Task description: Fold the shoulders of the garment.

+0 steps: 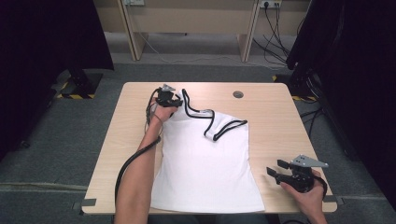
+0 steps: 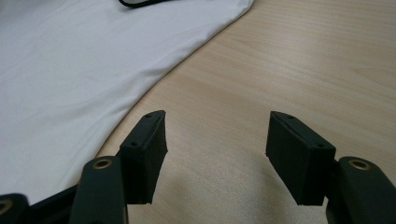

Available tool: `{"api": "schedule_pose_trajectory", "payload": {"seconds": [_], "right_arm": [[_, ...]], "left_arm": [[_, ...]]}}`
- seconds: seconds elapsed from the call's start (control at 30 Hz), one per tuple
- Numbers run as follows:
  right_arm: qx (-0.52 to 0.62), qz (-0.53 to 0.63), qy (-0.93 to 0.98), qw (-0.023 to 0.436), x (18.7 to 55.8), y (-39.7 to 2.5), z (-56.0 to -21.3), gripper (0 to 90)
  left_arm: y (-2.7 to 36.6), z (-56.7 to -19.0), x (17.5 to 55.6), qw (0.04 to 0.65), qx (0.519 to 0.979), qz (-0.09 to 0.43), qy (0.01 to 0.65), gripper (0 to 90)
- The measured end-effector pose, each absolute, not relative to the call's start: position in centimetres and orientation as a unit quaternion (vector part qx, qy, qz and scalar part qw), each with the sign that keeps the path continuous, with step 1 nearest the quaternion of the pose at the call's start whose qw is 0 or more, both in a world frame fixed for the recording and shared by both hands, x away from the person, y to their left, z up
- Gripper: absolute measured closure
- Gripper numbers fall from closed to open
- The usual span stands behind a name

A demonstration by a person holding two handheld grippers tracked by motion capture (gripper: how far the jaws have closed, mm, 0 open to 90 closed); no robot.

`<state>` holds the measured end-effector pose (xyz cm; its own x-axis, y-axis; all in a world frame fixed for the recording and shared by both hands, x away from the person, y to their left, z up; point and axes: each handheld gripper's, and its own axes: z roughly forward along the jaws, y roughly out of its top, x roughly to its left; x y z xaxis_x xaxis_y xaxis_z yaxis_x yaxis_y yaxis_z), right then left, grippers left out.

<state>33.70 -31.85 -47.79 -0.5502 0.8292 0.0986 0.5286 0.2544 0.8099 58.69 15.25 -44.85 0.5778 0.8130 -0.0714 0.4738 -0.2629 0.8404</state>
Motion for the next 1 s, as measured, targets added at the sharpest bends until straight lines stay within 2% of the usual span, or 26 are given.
{"api": "schedule_pose_trajectory", "payload": {"seconds": [1.0], "right_arm": [[0.439,0.42,0.774,0.179,33.6,-31.7,-47.8,38.3]], "left_arm": [[13.7,-44.1,52.6,0.44,0.791,0.257,0.339,85.1]]}}
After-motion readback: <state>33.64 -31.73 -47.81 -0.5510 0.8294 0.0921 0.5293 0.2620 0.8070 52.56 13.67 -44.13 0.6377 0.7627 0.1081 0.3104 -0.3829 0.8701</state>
